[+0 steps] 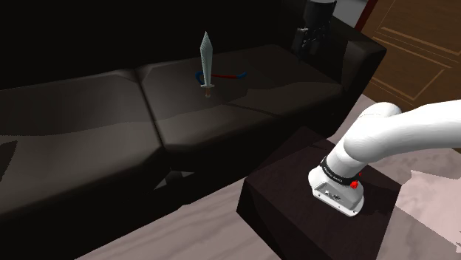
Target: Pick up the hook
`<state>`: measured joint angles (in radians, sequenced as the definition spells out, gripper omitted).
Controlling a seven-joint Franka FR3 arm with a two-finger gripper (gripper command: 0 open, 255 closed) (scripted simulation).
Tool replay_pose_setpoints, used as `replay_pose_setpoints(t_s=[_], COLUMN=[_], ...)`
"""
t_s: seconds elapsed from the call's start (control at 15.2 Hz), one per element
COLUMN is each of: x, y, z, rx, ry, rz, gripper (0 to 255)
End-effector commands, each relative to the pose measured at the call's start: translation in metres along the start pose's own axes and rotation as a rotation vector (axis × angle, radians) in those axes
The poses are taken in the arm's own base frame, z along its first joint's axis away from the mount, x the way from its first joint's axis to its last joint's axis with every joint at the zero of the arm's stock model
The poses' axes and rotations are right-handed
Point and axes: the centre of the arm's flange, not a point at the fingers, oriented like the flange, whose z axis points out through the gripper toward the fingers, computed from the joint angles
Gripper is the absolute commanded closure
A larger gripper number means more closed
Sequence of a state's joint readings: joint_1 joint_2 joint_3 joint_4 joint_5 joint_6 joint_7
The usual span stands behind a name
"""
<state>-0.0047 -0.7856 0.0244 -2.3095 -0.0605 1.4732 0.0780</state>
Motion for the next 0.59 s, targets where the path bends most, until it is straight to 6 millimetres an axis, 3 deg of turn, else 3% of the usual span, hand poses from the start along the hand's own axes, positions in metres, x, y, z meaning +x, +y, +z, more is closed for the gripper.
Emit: replay_pose_setpoints(t_s=[0.0,0.53], x=[0.000,0.089], y=[0.000,0.039], z=[0.000,0.043], rx=[0.000,-0.004], ry=[0.000,-0.009], rz=[0.000,-0.299], gripper=[0,0])
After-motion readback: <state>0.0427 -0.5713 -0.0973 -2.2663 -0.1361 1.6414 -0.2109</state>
